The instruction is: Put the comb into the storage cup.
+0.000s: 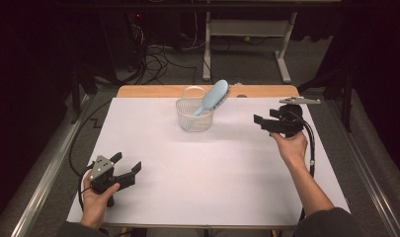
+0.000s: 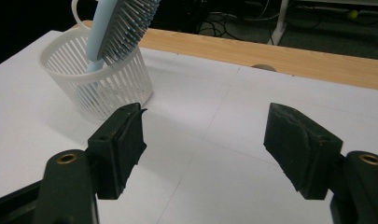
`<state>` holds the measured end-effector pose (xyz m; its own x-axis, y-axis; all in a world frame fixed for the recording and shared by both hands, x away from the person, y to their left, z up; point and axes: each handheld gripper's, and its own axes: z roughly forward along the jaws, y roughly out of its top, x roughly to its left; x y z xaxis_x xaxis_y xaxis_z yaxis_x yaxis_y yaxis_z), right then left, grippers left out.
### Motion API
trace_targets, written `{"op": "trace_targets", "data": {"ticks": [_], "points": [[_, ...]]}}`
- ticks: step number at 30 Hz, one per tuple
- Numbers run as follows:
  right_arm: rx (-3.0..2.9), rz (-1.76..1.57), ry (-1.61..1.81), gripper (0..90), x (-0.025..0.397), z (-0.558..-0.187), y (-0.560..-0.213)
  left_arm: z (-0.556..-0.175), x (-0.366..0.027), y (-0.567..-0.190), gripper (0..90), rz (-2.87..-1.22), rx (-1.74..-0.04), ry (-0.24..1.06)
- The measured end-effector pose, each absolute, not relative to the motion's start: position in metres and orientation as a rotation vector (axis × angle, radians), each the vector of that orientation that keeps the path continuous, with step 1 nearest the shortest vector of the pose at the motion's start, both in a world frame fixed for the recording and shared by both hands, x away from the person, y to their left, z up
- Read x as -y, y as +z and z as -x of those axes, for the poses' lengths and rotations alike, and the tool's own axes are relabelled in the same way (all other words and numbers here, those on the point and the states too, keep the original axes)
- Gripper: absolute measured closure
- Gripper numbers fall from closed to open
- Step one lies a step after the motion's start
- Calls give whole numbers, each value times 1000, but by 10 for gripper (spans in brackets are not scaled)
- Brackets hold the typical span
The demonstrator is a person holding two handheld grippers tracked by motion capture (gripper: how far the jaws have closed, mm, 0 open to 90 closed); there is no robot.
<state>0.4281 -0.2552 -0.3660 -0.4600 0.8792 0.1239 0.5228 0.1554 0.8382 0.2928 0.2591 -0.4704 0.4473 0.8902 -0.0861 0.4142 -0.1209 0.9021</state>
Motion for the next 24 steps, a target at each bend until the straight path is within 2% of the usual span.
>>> {"op": "trace_targets", "data": {"ticks": [24], "points": [[-2000, -1335, 1259, 279, 275, -414, -368, -293, -259, -470, 188, -1722, -1130, 612]]}}
